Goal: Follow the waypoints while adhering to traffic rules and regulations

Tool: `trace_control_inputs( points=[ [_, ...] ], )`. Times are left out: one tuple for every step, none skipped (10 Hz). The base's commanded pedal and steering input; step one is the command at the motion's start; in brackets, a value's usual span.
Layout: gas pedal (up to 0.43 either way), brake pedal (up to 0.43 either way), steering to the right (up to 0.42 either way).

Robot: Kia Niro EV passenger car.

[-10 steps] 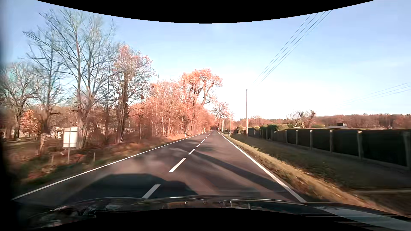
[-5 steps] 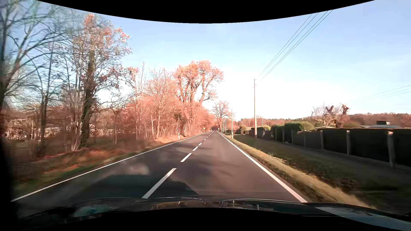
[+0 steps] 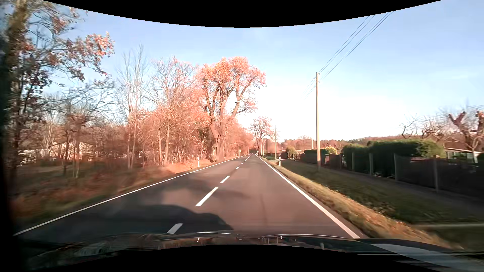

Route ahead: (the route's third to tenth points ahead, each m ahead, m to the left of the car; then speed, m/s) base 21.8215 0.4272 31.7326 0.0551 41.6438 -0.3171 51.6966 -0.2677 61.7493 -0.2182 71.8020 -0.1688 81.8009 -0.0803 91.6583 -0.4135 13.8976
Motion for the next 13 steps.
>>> trace_control_inputs(
  points=[
    [0.130, 0.000, -0.001],
    [0.130, 0.000, -0.001],
    [0.130, 0.000, -0.001],
    [0.130, 0.000, -0.001],
    [0.130, 0.000, -0.001],
    [0.130, 0.000, -0.001],
    [0.130, 0.000, -0.001],
    [0.138, 0.000, -0.001],
    [0.138, 0.000, -0.001],
    [0.138, 0.000, -0.001],
    [0.138, 0.000, -0.001],
    [0.138, 0.000, -0.001],
    [0.138, 0.000, -0.001]
  ],
)
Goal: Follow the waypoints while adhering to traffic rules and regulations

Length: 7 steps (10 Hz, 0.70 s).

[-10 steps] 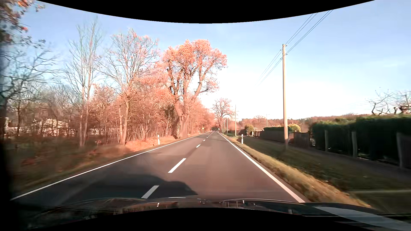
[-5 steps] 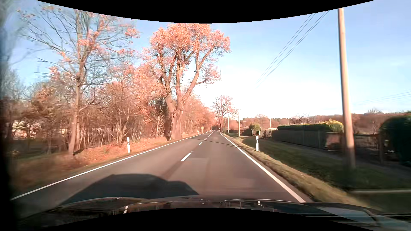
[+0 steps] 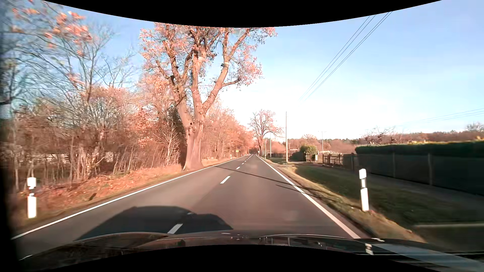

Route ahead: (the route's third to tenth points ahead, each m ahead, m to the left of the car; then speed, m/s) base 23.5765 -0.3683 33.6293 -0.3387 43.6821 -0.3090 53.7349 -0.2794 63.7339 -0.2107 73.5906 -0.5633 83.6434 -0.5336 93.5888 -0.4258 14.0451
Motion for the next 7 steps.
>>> trace_control_inputs(
  points=[
    [0.150, 0.000, -0.001],
    [0.150, 0.000, 0.000],
    [0.157, 0.000, 0.000],
    [0.157, 0.000, 0.000],
    [0.157, 0.000, 0.000],
    [0.157, 0.000, 0.000],
    [0.157, 0.000, 0.000]
  ],
)
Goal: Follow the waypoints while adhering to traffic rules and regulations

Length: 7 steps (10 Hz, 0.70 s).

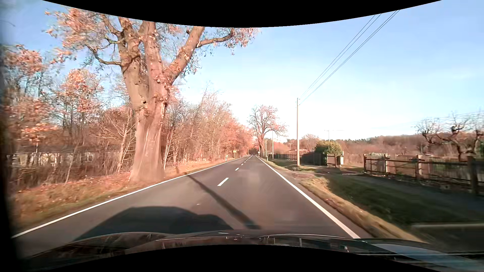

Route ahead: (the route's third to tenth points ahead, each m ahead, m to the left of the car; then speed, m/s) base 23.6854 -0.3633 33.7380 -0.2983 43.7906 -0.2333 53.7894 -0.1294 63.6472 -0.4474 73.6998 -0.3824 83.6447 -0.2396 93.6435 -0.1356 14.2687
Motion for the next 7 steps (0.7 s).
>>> trace_control_inputs(
  points=[
    [0.157, 0.000, 0.000],
    [0.157, 0.000, 0.000],
    [0.157, 0.000, 0.000],
    [0.157, 0.000, 0.000],
    [0.157, 0.000, 0.000],
    [0.157, 0.000, 0.000],
    [0.157, 0.000, 0.000]
  ],
)
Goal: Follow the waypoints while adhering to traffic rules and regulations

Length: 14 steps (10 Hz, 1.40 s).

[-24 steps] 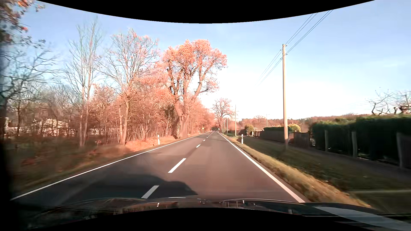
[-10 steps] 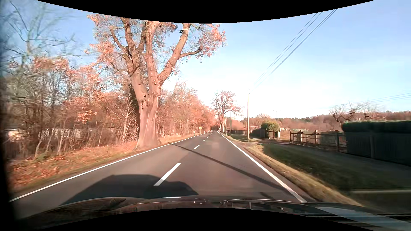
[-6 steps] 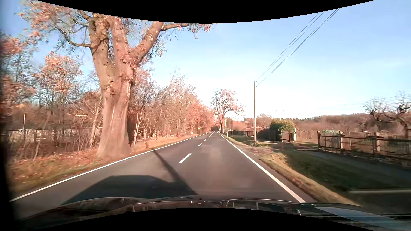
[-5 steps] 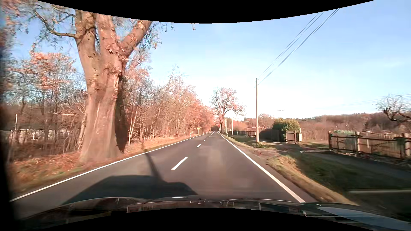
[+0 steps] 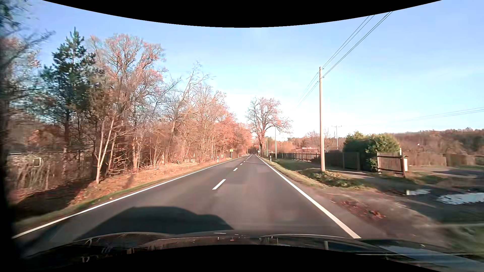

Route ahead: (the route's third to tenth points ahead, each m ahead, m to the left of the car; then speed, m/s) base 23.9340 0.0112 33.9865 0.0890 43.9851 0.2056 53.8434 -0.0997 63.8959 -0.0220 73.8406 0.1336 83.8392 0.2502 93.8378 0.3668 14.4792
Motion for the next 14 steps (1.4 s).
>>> trace_control_inputs(
  points=[
    [0.157, 0.000, 0.000],
    [0.157, 0.000, 0.000],
    [0.157, 0.000, -0.001],
    [0.169, 0.000, -0.001],
    [0.189, 0.000, -0.001],
    [0.209, 0.000, -0.001],
    [0.220, 0.000, -0.001],
    [0.228, 0.000, -0.003],
    [0.228, 0.000, -0.004],
    [0.240, 0.000, -0.004],
    [0.248, 0.000, -0.004],
    [0.260, 0.000, -0.004],
    [0.287, 0.000, -0.004],
    [0.311, 0.000, -0.004]
  ],
)
